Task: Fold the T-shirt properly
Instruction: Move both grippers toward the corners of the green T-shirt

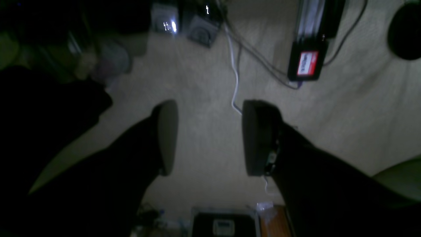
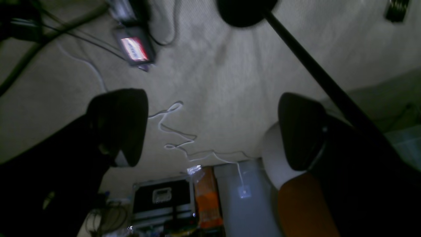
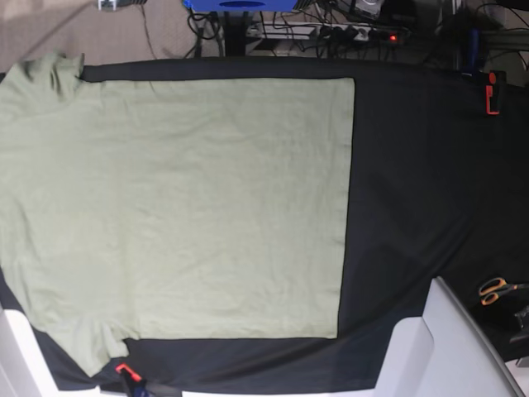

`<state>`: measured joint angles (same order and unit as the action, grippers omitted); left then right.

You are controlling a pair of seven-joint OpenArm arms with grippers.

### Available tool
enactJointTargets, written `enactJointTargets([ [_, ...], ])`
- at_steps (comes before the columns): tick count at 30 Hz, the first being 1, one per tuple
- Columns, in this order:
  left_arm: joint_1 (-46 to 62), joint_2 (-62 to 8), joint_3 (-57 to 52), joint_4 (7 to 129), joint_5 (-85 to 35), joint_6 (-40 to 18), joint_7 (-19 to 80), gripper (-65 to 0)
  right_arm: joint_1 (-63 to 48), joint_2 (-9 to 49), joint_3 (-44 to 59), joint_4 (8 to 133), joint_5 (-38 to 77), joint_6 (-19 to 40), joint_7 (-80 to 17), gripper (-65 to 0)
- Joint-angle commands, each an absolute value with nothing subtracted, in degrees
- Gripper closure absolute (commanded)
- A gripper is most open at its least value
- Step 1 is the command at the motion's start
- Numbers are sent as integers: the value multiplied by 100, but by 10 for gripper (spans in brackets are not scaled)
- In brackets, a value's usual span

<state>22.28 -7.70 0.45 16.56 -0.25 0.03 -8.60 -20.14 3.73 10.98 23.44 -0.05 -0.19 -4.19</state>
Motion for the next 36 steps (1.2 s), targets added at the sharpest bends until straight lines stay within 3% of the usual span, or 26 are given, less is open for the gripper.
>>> enactJointTargets([
  [1,2343,-787,31,1692,-40,31,-1024,-290,-2044,444,1112,2220,-13,-22,-374,-573],
  [15,2905,-796,-13,2545,-48,31,-1376,-286,-2325,435,1174,2501,13,-22,-321,-570],
  [23,5024,-1429,-13,6281,-1367,31,-1332,-286,-4497,374,1323,6853,207,-22,-1578,-570],
  [30,6264,-2211,-391,9059,-2176,31,-1367,-288,-5156,347,2220,9411,1121,4,-2308,-575],
  [32,6466,-2202,-813,9666,-2185,31,-1341,-290,-5174,347,2527,9886,1262,338,-2308,-576],
  [36,6501,-2202,-1534,10457,-2211,22,-1323,-290,-4796,303,3380,10378,1780,1587,-2352,-572],
])
